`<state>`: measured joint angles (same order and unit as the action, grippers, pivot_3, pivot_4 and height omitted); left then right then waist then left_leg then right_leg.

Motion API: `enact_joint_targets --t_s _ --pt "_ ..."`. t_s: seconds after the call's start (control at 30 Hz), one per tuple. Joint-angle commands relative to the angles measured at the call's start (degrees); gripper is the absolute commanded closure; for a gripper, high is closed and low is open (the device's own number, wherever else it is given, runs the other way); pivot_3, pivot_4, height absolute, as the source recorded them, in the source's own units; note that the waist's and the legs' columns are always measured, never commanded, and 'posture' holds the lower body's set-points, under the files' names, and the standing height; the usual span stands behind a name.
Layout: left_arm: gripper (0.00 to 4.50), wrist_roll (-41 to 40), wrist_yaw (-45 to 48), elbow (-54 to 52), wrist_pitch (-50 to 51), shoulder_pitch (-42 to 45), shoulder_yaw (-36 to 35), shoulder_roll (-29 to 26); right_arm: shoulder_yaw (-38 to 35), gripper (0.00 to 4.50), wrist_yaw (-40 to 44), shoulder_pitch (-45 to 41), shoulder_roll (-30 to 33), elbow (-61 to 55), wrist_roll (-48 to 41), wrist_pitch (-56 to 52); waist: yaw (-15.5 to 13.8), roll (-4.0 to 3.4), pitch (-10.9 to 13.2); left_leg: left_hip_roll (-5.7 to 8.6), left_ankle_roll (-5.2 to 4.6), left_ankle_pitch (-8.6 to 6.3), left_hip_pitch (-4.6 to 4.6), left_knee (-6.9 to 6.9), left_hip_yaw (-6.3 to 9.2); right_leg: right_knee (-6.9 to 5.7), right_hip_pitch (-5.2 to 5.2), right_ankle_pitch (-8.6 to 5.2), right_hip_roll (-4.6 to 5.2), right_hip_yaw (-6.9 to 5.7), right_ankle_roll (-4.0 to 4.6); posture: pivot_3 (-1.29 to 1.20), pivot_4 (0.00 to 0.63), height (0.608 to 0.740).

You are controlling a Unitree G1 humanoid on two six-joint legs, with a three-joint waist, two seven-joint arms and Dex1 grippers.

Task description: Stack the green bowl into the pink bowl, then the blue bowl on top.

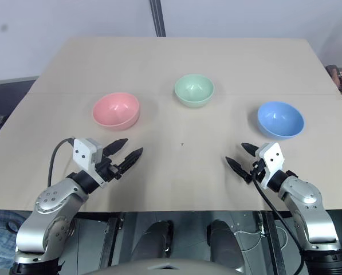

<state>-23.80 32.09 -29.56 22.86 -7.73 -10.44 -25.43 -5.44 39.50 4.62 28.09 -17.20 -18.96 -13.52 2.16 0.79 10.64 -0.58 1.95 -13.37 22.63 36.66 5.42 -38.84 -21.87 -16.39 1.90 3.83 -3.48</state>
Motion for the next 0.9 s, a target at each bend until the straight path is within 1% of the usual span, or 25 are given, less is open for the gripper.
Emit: enact_joint_targets --t_s 0.03,0.9 --pt "1.30 -0.32 0.35 -0.86 -1.41 -0.13 0.11 -0.29 -0.81 0.83 0.24 0.16 0.23 -1.09 -0.52 1.31 0.00 0.00 0.00 0.00 0.00 0.00 0.00 0.00 0.00 0.00 0.00 0.00 0.00 0.00 0.00 0.00 0.150 0.740" --pt "1.30 -0.51 1.18 -0.87 -2.66 -1.16 0.45 -0.04 -1.42 0.83 1.24 -0.03 0.92 -0.04 -0.92 1.82 -0.01 0.00 0.00 0.00 0.00 0.00 0.00 0.00 0.00 0.00 0.00 0.00 0.00 0.00 0.00 0.00 0.150 0.740"
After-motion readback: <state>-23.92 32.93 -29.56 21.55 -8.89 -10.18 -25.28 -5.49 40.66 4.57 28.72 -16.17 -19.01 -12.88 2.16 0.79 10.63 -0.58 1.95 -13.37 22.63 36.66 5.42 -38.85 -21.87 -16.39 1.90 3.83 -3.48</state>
